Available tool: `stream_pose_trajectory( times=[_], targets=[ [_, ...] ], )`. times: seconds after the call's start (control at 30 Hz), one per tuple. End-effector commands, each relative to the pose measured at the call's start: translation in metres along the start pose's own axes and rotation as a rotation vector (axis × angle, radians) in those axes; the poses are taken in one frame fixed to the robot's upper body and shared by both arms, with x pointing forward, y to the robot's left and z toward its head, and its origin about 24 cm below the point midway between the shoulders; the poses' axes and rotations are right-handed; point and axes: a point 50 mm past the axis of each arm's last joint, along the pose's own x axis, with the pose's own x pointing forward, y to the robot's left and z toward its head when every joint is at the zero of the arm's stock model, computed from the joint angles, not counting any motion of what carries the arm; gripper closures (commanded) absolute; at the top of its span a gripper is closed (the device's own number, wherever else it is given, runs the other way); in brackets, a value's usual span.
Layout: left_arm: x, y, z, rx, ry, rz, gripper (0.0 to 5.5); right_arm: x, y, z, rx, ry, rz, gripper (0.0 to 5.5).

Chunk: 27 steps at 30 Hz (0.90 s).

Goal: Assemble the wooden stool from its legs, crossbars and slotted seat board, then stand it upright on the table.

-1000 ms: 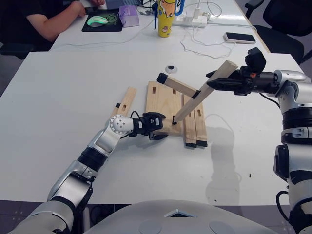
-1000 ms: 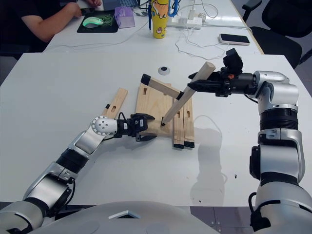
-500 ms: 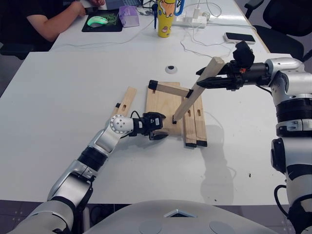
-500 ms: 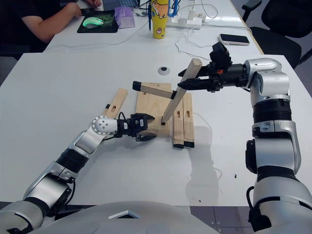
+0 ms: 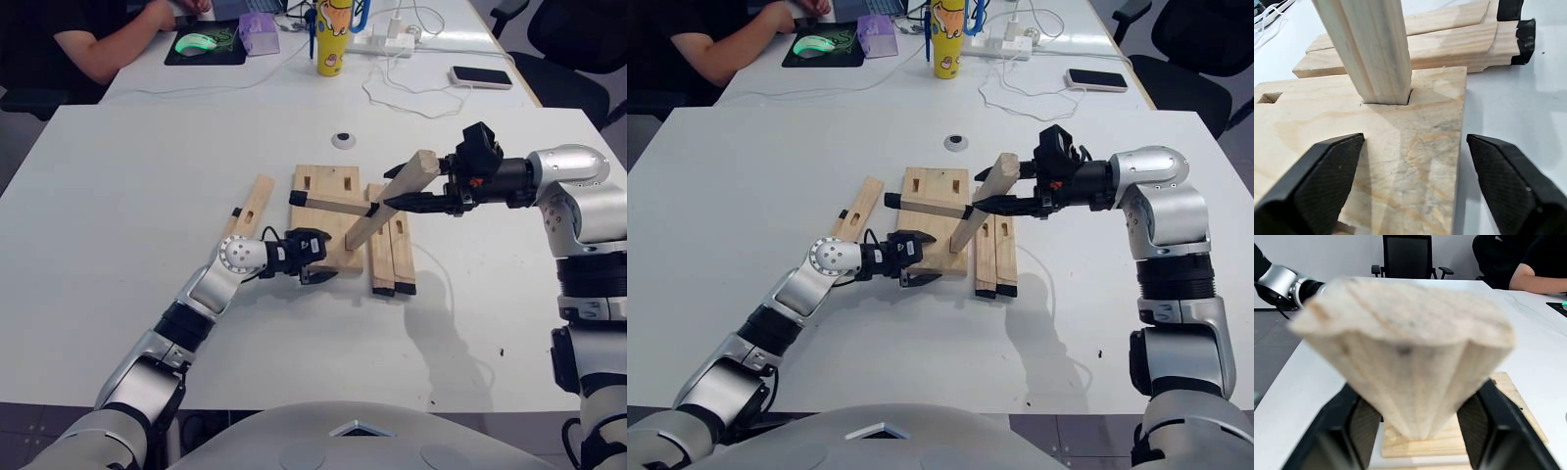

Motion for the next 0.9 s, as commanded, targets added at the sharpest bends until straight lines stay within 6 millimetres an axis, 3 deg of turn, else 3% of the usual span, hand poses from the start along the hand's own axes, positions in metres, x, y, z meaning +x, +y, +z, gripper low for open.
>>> stream_pose_trajectory(
  times=[0.03,0.13,0.37,0.6,0.83,0.9],
  targets=[
    [0.0,-0.021,-0.024,-0.109,0.089,-0.067,1.61,0.008,-0.005,-0.028,0.147,-0.033,-0.069,3.46],
    [0.0,-0.021,-0.025,-0.115,0.088,-0.07,1.61,0.009,-0.009,-0.031,0.198,-0.106,-0.073,3.46],
    [0.001,-0.022,-0.024,-0.113,0.086,-0.088,1.61,0.008,0.011,-0.078,0.32,-0.06,-0.054,3.46],
    [-0.001,-0.024,-0.026,-0.121,0.091,-0.091,1.61,0.013,0.02,-0.077,0.279,0.007,0.034,3.46],
    [0.0,-0.023,-0.026,-0.136,0.094,-0.096,1.61,0.021,-0.004,-0.07,0.254,-0.038,-0.117,3.46],
    [0.0,-0.023,-0.026,-0.137,0.096,-0.098,1.61,0.022,-0.001,-0.075,0.24,0.005,-0.093,3.46]
  ],
)
